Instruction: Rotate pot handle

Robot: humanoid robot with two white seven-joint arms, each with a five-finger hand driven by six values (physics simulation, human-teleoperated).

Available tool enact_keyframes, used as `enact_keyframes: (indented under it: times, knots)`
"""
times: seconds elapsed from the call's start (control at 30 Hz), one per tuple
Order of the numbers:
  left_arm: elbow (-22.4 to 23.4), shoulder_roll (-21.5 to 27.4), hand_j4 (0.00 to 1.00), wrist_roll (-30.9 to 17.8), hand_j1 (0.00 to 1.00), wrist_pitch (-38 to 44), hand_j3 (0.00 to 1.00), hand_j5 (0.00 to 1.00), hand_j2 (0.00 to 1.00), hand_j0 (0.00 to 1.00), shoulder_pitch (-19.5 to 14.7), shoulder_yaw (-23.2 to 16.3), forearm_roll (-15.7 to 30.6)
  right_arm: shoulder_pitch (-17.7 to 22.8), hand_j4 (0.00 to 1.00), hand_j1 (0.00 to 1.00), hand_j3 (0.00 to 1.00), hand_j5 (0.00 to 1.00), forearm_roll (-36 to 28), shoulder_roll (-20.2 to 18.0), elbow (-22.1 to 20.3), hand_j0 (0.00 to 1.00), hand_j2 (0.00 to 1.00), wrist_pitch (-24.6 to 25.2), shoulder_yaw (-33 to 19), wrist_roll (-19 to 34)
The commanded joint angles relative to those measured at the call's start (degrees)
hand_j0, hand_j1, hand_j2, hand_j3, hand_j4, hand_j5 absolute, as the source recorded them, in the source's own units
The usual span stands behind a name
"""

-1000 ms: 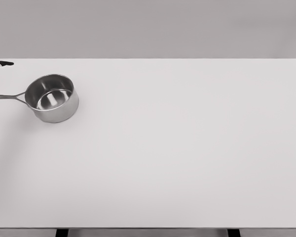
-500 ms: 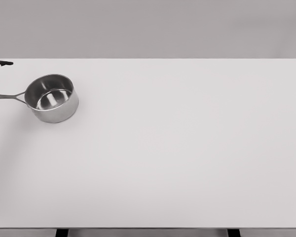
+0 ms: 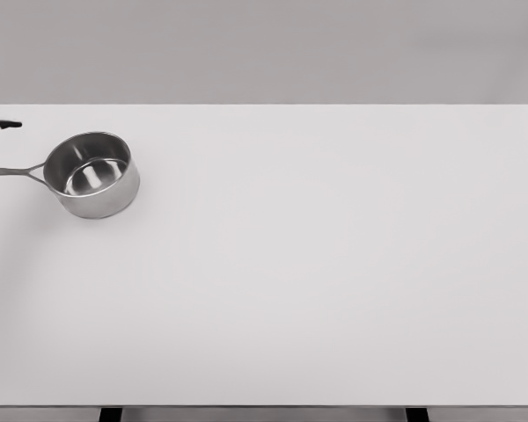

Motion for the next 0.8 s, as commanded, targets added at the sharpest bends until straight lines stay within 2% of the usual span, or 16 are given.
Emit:
enact_keyframes:
  times: [0.0, 0.43, 0.5, 0.77]
  knots:
    - [1.61, -0.4, 1.0, 0.03, 1.0, 0.11, 1.0, 1.0, 1.0, 1.0, 0.0, -0.04, -0.35, 0.0, 1.0, 1.0, 1.0, 1.0, 0.02, -0.01, 0.0, 1.0, 1.0, -0.02, -0.01, -0.04]
    - [1.87, -1.72, 1.0, 0.03, 1.0, 0.11, 1.0, 1.0, 1.0, 1.0, -0.79, 0.93, -0.44, 0.0, 1.0, 1.0, 1.0, 1.0, 0.02, -0.01, 0.0, 1.0, 1.0, -0.02, -0.01, -0.04]
    - [2.93, -1.63, 1.0, 0.03, 1.0, 0.11, 1.0, 1.0, 1.0, 1.0, -1.14, 2.51, -1.67, 0.0, 1.0, 1.0, 1.0, 1.0, 0.02, -0.01, 0.0, 1.0, 1.0, -0.02, -0.01, 0.05]
    - [3.02, -1.72, 1.0, 0.03, 1.0, 0.11, 1.0, 1.0, 1.0, 1.0, -1.32, 3.39, -1.76, 0.0, 1.0, 1.0, 1.0, 1.0, 0.02, -0.01, 0.0, 1.0, 1.0, -0.02, -0.01, -0.04]
